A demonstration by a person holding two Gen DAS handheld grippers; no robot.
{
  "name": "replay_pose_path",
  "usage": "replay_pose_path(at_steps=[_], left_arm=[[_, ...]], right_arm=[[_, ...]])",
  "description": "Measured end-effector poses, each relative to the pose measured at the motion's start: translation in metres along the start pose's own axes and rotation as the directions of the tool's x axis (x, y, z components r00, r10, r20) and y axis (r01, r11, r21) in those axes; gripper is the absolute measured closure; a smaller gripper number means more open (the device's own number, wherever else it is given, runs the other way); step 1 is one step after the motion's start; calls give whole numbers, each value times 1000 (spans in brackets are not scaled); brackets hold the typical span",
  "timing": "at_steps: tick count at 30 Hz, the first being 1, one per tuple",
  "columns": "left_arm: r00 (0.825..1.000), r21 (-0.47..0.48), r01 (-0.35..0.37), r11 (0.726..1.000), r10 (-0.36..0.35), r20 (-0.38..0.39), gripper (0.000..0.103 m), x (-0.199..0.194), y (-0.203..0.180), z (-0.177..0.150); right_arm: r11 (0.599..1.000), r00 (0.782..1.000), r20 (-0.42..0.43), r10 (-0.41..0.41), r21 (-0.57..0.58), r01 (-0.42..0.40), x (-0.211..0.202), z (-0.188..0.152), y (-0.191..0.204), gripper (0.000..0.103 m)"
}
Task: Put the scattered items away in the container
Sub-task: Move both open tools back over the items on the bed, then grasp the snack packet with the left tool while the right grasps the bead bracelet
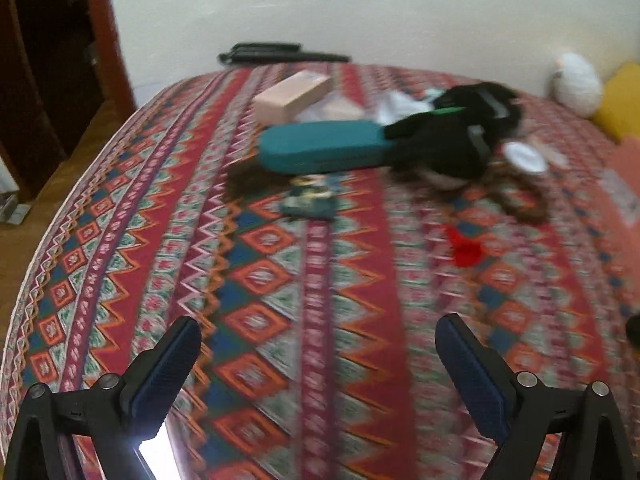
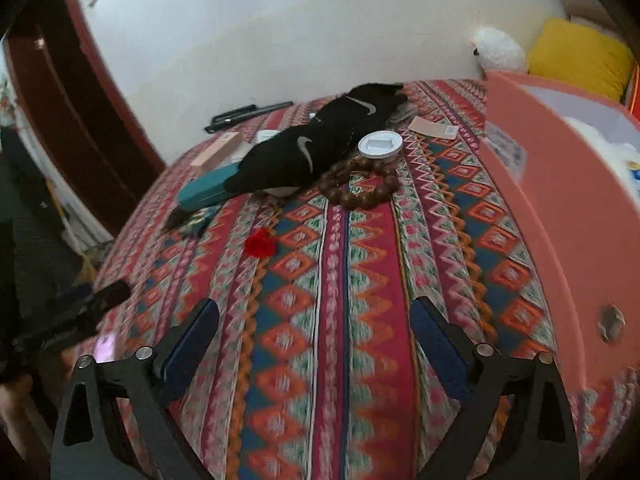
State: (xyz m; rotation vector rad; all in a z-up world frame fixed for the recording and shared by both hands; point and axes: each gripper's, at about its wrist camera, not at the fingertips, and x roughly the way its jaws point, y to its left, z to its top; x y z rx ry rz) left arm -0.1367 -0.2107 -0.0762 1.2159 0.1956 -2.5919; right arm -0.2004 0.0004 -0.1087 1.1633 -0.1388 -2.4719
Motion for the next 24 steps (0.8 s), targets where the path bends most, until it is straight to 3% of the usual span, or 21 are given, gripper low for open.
replay_pose_path(at_steps=[4,8,9,10,19,20,21,22,23,24], left_arm=[[999,-4,-15,1000,14,-30,5,40,17,13],[994,-77,7,997,-15,-108,5,95,34,31],[992,-84,7,996,-18,-122,5,106,35,34],[991,-90,7,996,-19,-135,5,116,36,38],[996,8,-16,1000,17,-85,1,181,-14,88],[997,17,-21,1000,22,-76,1,186,-20,92],[997,12,-19,1000,20,-74,7,187,-21,94],[998,-1,-13,1000,13,-67,17,187,-22,95],[999,-16,-5,1000,5,-52,41,182,-21,95],[999,-17,9,1000,-10,-50,55,177,-21,94]], right_arm=[[989,989,-35,-142,-57,140,59,26,-4,8],[978,968,-143,-208,-41,204,122,40,-24,7],[974,965,-134,-224,-52,219,133,43,-25,0],[969,965,-106,-241,-75,234,142,46,-23,0],[972,972,-87,-218,-108,209,202,104,-24,0],[972,974,-82,-212,-118,202,205,108,-24,7],[971,976,-73,-205,-137,194,204,111,-21,35],[970,978,-63,-198,-156,187,203,113,-18,50],[969,980,-61,-190,-174,177,200,113,-15,66],[968,982,-66,-179,-189,164,196,111,-13,69]])
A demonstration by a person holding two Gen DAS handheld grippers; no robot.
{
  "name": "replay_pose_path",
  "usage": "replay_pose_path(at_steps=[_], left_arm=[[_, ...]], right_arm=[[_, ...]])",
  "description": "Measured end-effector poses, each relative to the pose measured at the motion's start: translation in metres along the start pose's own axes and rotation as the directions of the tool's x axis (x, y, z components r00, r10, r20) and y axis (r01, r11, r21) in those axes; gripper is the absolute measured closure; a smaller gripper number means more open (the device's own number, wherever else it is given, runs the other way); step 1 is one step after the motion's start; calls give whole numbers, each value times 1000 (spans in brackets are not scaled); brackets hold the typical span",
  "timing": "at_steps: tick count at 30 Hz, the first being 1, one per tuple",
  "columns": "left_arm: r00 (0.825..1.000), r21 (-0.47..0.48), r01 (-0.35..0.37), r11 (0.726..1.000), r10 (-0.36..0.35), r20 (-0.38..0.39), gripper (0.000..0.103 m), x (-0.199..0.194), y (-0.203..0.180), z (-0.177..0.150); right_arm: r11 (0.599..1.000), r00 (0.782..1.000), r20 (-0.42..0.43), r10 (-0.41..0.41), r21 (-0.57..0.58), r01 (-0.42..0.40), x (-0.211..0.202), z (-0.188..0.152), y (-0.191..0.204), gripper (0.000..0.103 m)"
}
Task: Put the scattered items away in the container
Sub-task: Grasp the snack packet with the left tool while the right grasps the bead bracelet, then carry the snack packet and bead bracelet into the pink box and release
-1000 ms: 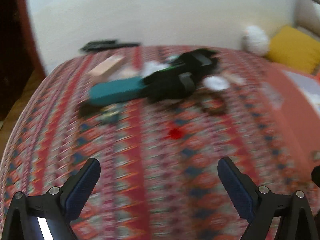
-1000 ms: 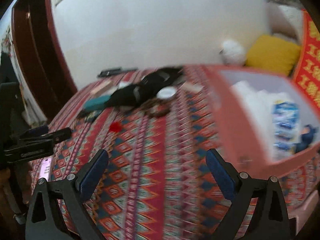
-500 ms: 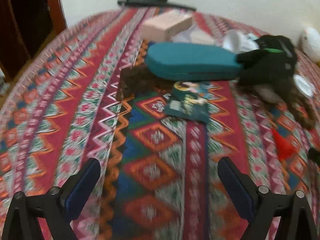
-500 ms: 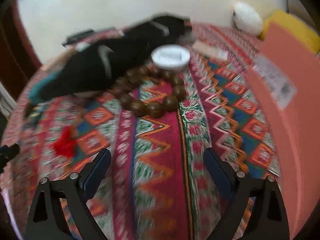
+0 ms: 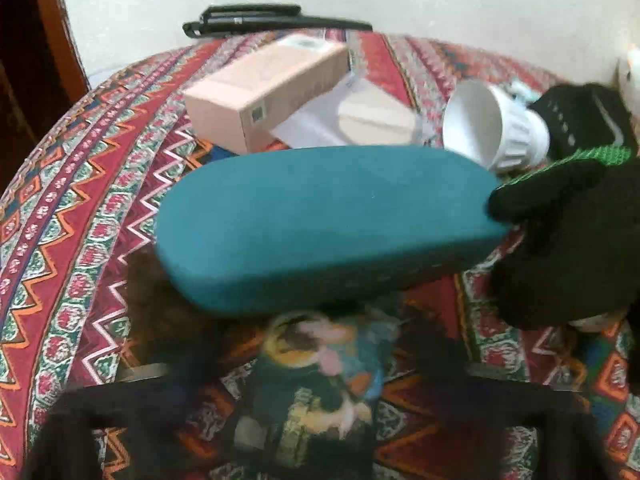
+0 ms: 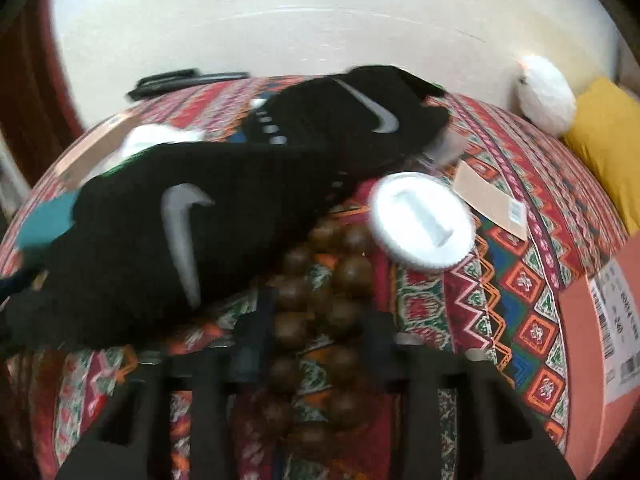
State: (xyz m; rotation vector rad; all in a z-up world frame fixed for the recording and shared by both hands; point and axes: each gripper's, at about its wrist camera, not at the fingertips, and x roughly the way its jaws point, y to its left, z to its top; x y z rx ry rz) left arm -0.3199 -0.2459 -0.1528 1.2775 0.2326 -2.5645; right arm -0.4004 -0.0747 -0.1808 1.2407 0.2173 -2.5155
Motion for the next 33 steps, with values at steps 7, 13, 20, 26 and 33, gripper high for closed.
replay_pose_path(at_steps=[7,13,20,26,33], left_arm=[[996,-38,86,996,-86,8,58,-50,11,-44],[990,-25,137,990,-136,43,58,-117,8,-87],[975,24,194,981,-196,102,58,-187,-2,-112],[963,54,229,972,-235,135,57,-236,-22,-136],[951,93,259,961,-271,149,57,-274,-43,-162]], right_arm=[[994,994,10,105,-3,-105,-68,-30,-9,83],[987,985,51,164,-11,-163,-143,-73,-8,83],[975,972,81,221,8,-222,-216,-127,-7,83],[971,965,121,234,18,-238,-268,-163,-10,83],[972,958,174,228,17,-234,-328,-197,-20,83]])
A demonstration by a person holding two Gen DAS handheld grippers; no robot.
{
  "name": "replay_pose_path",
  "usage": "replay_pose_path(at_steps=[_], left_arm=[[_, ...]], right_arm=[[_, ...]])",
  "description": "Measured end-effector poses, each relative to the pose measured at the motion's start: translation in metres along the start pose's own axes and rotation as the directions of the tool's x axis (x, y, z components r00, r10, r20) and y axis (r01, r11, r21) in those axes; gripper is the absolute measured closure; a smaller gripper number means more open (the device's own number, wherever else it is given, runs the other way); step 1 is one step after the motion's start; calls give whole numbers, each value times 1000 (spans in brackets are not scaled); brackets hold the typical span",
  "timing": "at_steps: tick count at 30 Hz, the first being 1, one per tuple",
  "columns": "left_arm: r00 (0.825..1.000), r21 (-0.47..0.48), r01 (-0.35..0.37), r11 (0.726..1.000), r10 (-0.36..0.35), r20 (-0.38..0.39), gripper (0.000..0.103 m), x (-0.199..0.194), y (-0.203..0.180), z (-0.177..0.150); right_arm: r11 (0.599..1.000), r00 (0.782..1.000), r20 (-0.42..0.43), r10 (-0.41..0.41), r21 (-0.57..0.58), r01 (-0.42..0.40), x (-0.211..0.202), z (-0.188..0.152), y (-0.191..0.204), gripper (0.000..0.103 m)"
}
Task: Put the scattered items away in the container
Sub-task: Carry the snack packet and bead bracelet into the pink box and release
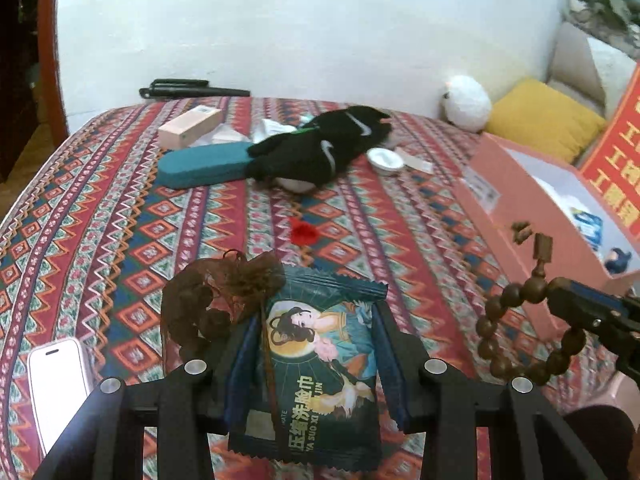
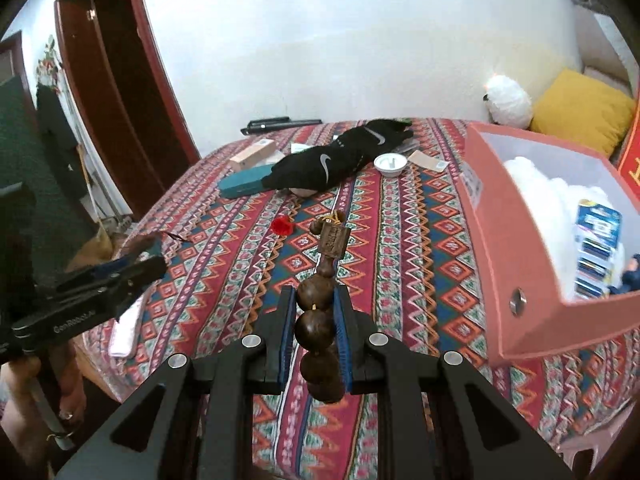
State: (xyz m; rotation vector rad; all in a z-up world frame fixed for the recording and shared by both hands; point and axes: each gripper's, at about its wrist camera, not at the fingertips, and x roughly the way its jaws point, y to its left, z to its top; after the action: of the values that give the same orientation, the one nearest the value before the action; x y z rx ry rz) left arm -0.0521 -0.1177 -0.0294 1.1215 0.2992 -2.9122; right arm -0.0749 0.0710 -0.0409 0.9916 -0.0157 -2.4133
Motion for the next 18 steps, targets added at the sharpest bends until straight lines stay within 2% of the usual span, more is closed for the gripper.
replay_pose_path(at_steps=[10,18], left_arm=[[996,64,82,995,-83,20,57,-45,-49,-23],[983,178,182,967,-186,5,57,-63,-118,-37]], right_arm=[[999,996,84,-34,9,33,-94,-35,-7,83],[994,987,124,-99,60,92,-150,-62,-32,83]])
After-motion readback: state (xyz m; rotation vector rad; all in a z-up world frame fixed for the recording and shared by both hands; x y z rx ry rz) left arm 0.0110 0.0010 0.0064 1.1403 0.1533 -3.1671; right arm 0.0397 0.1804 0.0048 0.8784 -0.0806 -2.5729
